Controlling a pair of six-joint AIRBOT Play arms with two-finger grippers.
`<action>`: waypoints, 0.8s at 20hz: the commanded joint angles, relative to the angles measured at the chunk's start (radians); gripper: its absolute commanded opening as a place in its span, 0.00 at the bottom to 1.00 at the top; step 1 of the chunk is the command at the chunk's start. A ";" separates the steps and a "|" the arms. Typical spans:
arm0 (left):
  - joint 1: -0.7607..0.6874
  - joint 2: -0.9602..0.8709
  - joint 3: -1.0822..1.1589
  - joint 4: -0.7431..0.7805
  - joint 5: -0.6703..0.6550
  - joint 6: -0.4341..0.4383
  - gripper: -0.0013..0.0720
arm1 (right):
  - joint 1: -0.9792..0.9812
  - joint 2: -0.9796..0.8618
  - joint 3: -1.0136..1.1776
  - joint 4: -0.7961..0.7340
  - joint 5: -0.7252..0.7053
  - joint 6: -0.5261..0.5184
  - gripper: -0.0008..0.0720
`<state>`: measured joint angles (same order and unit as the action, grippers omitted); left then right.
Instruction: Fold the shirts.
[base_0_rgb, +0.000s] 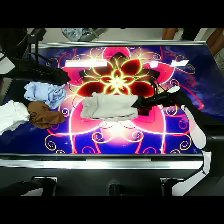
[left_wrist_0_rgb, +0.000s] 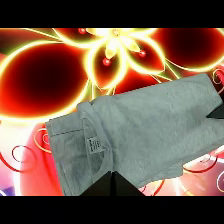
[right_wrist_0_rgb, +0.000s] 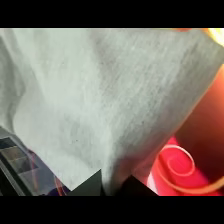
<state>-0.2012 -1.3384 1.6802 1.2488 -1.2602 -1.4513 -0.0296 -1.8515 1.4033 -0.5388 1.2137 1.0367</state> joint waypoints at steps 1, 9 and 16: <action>0.000 -0.007 -0.001 0.001 0.015 -0.001 0.07 | -0.038 -0.008 0.083 0.132 0.134 -0.152 0.09; -0.016 -0.050 -0.001 -0.003 0.014 -0.017 0.07 | -0.446 0.045 0.486 -0.094 0.320 0.035 0.09; -0.057 -0.063 -0.001 -0.003 0.014 -0.017 0.07 | -0.890 0.092 0.498 -0.428 0.452 0.121 0.09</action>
<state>-0.2424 -1.3968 1.6794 1.2465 -1.2461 -1.4673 -0.7601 -1.7721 1.8885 -0.7681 1.5852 1.1046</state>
